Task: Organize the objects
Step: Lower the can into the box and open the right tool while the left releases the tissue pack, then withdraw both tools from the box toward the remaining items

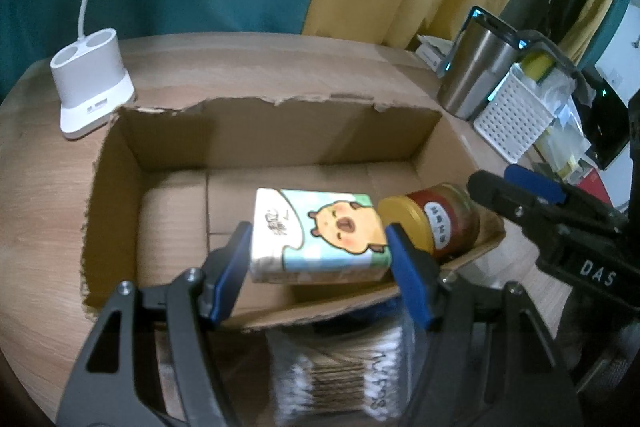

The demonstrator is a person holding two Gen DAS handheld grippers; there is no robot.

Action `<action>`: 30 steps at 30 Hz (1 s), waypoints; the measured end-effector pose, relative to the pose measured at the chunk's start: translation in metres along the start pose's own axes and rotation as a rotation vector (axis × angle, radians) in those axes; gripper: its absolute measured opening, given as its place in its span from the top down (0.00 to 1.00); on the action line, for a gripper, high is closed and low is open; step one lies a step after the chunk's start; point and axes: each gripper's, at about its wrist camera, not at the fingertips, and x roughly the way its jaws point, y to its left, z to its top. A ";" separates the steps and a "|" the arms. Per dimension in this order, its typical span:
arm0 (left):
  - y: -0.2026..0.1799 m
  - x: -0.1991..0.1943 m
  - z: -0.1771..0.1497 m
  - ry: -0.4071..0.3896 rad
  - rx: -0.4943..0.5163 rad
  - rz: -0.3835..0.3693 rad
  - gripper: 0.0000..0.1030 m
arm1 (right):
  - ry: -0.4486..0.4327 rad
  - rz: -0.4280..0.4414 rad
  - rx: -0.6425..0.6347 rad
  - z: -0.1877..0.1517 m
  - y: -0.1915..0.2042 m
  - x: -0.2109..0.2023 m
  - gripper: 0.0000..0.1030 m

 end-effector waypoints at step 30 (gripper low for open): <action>-0.015 -0.014 -0.004 0.022 -0.024 -0.024 0.31 | -0.011 -0.004 0.073 -0.015 -0.032 -0.015 0.29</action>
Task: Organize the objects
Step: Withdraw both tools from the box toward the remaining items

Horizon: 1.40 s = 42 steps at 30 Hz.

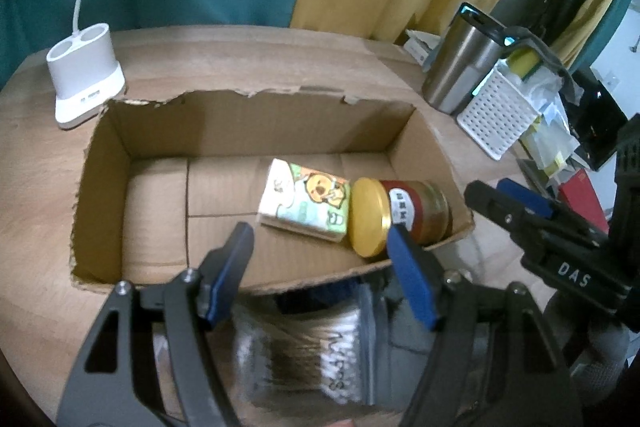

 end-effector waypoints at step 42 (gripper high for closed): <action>0.051 -0.066 -0.062 -0.091 -0.066 0.063 0.11 | 0.020 0.024 -0.065 -0.049 0.043 -0.031 0.29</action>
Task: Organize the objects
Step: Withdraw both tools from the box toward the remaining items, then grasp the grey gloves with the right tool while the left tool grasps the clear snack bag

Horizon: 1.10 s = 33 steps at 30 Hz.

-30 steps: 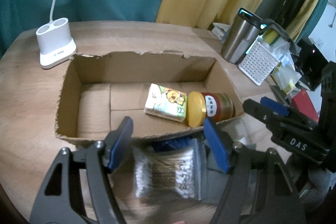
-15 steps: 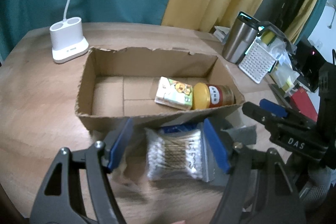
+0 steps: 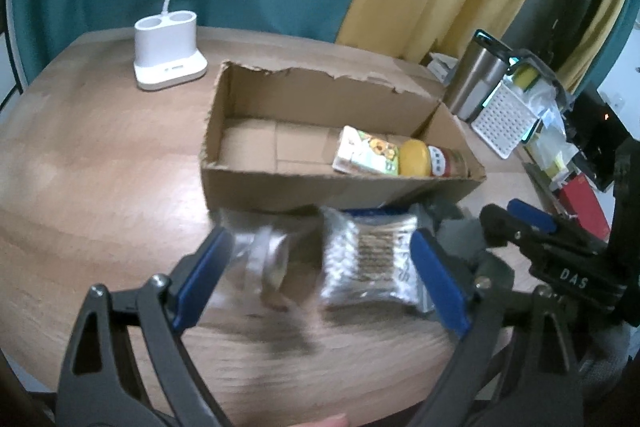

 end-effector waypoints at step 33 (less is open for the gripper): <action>0.036 0.036 -0.020 0.045 0.036 0.094 0.28 | 0.092 0.034 -0.068 -0.019 0.027 0.026 0.42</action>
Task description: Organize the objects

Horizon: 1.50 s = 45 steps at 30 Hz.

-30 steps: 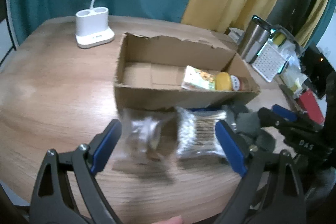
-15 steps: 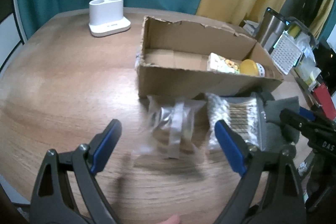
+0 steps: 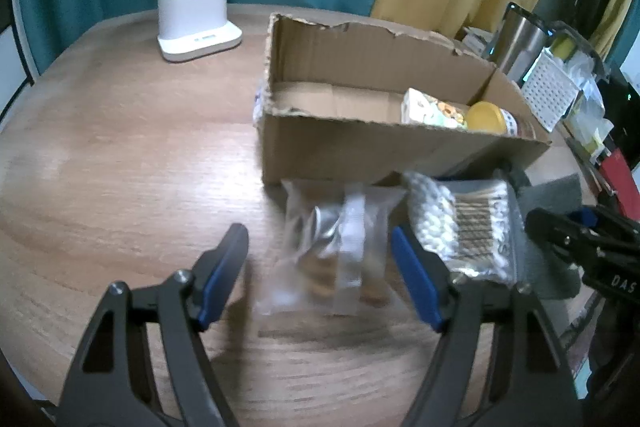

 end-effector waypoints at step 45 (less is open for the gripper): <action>-0.012 -0.045 0.010 -0.088 0.016 -0.052 0.51 | -0.134 0.039 -0.060 0.019 0.000 -0.052 0.66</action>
